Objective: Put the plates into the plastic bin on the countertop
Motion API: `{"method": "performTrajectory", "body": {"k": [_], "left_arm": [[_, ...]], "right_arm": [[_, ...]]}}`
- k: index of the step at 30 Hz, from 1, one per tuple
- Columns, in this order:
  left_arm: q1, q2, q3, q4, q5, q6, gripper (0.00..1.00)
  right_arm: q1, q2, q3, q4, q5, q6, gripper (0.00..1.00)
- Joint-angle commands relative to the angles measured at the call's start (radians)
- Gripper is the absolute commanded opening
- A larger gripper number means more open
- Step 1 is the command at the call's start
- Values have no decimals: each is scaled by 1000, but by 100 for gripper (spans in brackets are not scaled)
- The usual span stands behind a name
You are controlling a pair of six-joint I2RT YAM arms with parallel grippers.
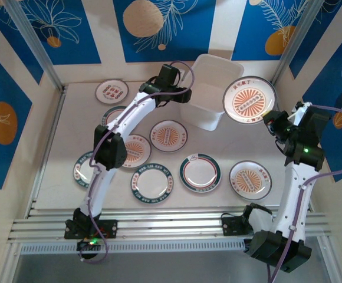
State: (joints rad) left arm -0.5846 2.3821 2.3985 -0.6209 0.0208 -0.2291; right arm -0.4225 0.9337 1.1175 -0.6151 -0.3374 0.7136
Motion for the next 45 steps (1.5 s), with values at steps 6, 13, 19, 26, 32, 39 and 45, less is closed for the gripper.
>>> {"method": "performTrajectory", "body": {"k": [6, 13, 19, 26, 32, 39, 45], "left_arm": [[-3, 15, 36, -7, 8, -133, 48], [-38, -8, 25, -59, -59, -209, 46], [-57, -106, -129, 10, -79, -331, 45], [-86, -158, -179, 28, -109, -394, 43], [-109, -182, -203, 9, -117, -444, 43], [-146, -238, -282, 12, -118, -491, 42], [-181, -285, -343, 6, -95, -505, 38]], "right_arm": [[21, -57, -45, 32, 1, 25, 0], [19, -68, -59, 45, -18, 30, 0], [15, -102, -74, 66, -34, 39, 0], [-17, -127, -85, 68, -70, 24, 0], [-16, -140, -88, 69, -81, 11, 0], [-3, -158, -110, 77, -83, 14, 0], [8, -159, -117, 81, -84, 14, 0]]}}
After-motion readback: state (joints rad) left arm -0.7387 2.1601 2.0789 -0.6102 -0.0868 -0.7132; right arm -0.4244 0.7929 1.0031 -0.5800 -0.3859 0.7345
